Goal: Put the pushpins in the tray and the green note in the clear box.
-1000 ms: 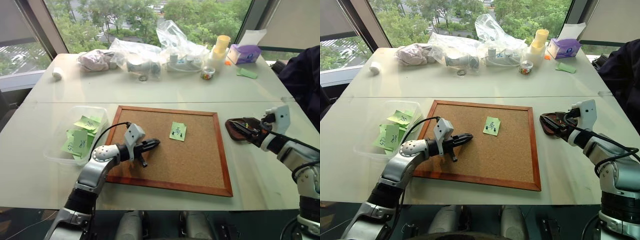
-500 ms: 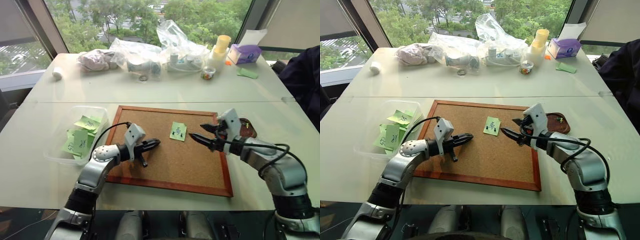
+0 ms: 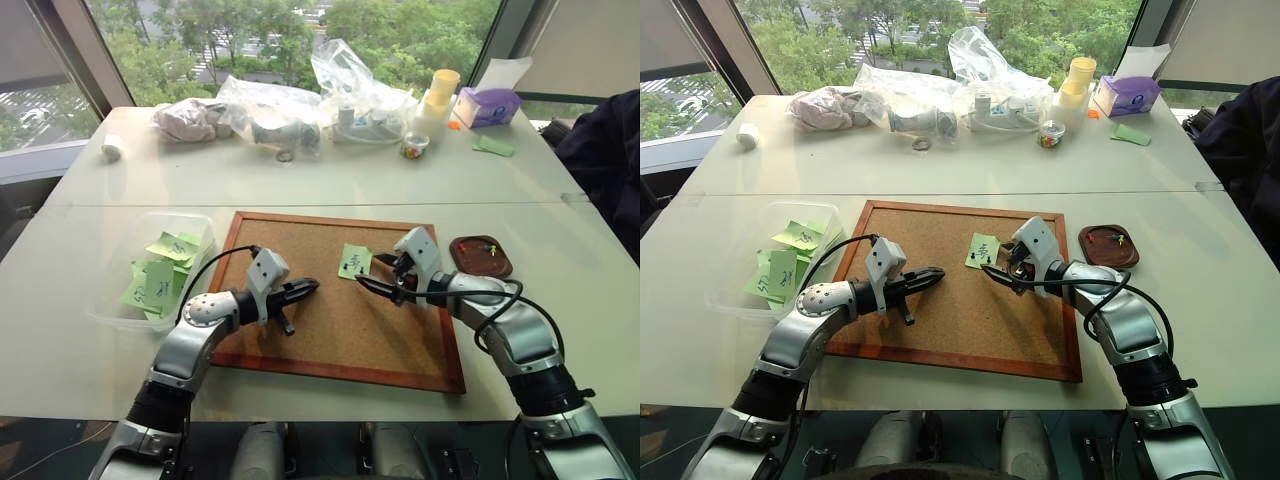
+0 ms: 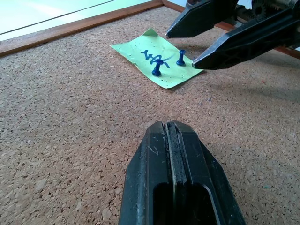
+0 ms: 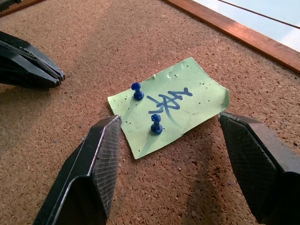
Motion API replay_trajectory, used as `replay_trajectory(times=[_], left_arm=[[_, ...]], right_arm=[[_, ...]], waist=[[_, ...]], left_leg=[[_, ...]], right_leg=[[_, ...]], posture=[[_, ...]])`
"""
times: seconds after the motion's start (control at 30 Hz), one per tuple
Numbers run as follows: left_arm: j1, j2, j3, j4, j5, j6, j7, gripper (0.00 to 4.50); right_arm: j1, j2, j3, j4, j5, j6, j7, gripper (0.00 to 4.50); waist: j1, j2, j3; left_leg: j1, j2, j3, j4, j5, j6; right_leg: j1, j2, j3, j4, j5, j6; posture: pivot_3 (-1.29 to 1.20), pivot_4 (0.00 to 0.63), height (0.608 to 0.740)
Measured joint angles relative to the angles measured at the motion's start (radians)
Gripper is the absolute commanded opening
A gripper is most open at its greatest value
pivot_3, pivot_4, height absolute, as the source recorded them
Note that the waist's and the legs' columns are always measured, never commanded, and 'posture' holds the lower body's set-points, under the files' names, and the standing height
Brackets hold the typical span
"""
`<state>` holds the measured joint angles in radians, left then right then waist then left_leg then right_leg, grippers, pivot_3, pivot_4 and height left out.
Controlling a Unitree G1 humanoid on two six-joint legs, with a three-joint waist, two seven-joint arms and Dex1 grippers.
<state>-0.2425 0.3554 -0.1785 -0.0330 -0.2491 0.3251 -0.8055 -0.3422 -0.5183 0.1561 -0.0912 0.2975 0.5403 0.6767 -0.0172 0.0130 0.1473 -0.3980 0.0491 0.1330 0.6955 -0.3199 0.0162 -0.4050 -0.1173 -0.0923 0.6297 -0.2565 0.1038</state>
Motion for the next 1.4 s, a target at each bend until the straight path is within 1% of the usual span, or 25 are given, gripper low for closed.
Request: replay_trajectory(times=[0.3,0.33,0.37,0.53,0.57,0.73,0.87,1.03,1.1,1.27,1.4], left_arm=[[0.004,0.002,0.0,-0.007,0.0,0.002,0.002,0.0],[0.004,0.003,0.0,-0.007,0.0,0.003,0.003,0.0],[0.005,0.004,0.0,-0.008,0.0,0.003,0.004,0.0],[0.005,0.004,0.0,-0.01,0.0,0.008,0.004,0.0],[0.005,0.004,0.0,-0.01,0.0,0.009,0.004,0.0],[0.004,0.004,0.0,-0.011,0.0,0.01,0.005,0.0],[0.009,0.004,-0.003,-0.018,0.0,0.01,0.005,0.0],[0.015,0.003,-0.003,-0.018,0.0,0.01,0.004,0.0],[0.016,0.005,-0.001,-0.018,0.0,0.01,0.002,0.0],[0.01,0.003,-0.004,-0.01,0.0,0.008,0.001,0.0],[0.003,0.001,-0.007,-0.002,0.0,-0.001,-0.003,0.0]], right_arm=[[-0.007,0.011,0.032,0.028,-0.053,-0.057,0.021,3.36],[-0.009,0.013,0.035,0.036,-0.066,-0.07,0.024,2.84],[-0.011,0.018,0.037,0.04,-0.079,-0.079,0.026,2.64],[-0.011,0.033,0.038,0.047,-0.08,-0.085,0.03,0.27],[-0.012,0.034,0.031,0.052,-0.081,-0.085,0.027,0.09],[-0.013,0.035,0.019,0.049,-0.072,-0.06,0.026,0.09],[-0.01,0.035,-0.034,-0.004,-0.001,0.046,0.01,0.09],[-0.021,0.006,-0.275,-0.145,0.104,0.146,-0.072,0.09],[-0.014,-0.003,-0.321,-0.161,0.123,0.175,-0.091,0.09],[0.024,-0.016,-0.421,-0.146,0.156,0.213,-0.145,0.09],[0.065,-0.071,-0.524,-0.042,0.133,0.178,-0.179,0.09]], waist=[[0.0,0.0,0.0],[0.0,0.0,0.0],[0.0,0.0,0.0],[0.0,0.0,0.0],[0.0,0.0,0.0],[0.001,0.0,0.0],[0.006,0.0,0.0],[0.006,0.0,0.0],[0.004,0.0,0.0],[0.005,0.0,0.0],[0.007,0.0,0.0]], left_leg=[[0.0,0.0,0.0,0.0,0.0,0.0],[0.0,0.0,0.0,0.0,0.0,0.0],[0.0,0.0,0.0,0.0,0.0,0.0],[0.0,0.0,0.0,0.0,0.0,0.0],[0.0,0.0,0.0,0.0,0.0,0.0],[0.0,0.0,0.0,0.0,0.0,0.0],[-0.003,0.0,0.0,0.0,0.0,-0.001],[-0.004,0.0,0.0,0.001,0.0,0.0],[-0.004,0.0,0.0,0.0,-0.002,0.003],[-0.004,-0.001,0.0,0.0,-0.003,0.005],[-0.004,-0.001,0.0,0.001,-0.003,0.005]], right_leg=[[0.0,0.0,0.0,0.0,0.0,0.0],[0.0,0.0,0.0,0.0,0.0,0.0],[0.0,0.0,0.0,0.0,0.0,0.0],[0.0,0.0,0.0,0.0,0.0,0.0],[0.0,0.0,0.0,0.0,0.0,0.0],[0.0,0.0,0.0,0.0,0.0,0.0],[-0.003,-0.001,0.0,0.0,0.0,0.0],[-0.003,-0.001,0.0,0.0,0.0,0.0],[-0.003,-0.001,0.0,0.0,0.0,0.0],[-0.003,-0.001,0.0,0.0,0.0,0.0],[-0.002,-0.001,0.0,0.0,0.0,0.0]], posture=[[0.0,0.15,0.74],[0.0,0.15,0.74],[0.0,0.15,0.74],[0.0,0.15,0.74],[0.0,0.15,0.74],[0.0,0.15,0.74],[0.0,0.15,0.74],[0.0,0.15,0.74],[0.0,0.15,0.74],[0.0,0.15,0.74],[0.0,0.15,0.74]])
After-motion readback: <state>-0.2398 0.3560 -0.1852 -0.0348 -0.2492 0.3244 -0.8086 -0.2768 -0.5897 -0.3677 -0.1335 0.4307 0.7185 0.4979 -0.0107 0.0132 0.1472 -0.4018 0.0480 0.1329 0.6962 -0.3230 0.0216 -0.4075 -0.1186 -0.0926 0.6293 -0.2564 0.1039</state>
